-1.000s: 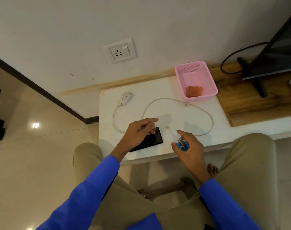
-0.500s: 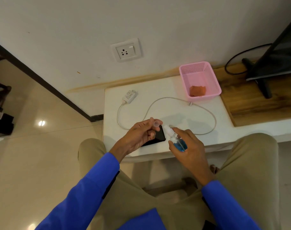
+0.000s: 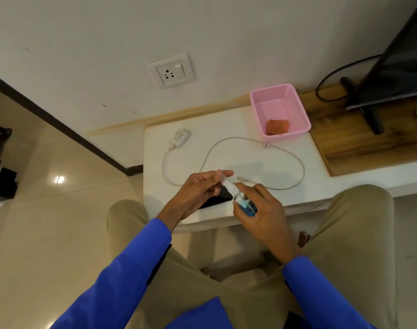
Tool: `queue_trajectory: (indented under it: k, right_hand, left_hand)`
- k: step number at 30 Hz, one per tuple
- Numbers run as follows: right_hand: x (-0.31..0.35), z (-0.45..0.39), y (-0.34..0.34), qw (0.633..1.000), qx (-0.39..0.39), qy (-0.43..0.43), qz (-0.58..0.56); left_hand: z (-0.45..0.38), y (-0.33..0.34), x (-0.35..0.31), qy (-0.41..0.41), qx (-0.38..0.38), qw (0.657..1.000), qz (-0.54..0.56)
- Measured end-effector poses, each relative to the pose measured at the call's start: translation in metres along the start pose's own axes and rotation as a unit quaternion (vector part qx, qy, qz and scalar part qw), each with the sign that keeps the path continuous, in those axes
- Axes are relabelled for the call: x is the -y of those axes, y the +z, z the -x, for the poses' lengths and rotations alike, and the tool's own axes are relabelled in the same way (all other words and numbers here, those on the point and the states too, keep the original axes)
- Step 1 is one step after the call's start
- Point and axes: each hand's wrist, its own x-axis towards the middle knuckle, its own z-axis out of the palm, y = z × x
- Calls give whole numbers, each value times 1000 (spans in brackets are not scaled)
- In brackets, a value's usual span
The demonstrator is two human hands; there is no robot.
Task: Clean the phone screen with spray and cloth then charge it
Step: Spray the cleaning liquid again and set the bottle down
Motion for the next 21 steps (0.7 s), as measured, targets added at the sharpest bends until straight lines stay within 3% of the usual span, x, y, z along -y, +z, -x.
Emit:
queue_trajectory:
  k: [6,9,16,21]
  right_hand:
    - [0,-1,-2,999,10,45,4]
    - [3,-6,3,998,11,61,-6]
    - [9,-29,8,993,-5,103,-64]
    - [-1,-35,3,992,-2,108,-67]
  left_hand:
    - [6,9,-9,77,-48,985,-150]
    - [9,19,-11,105,-88,977,-165]
    - [5,40,-17,29,-187,967,-169]
    - [-4,31,-35,23,-137,959,-248]
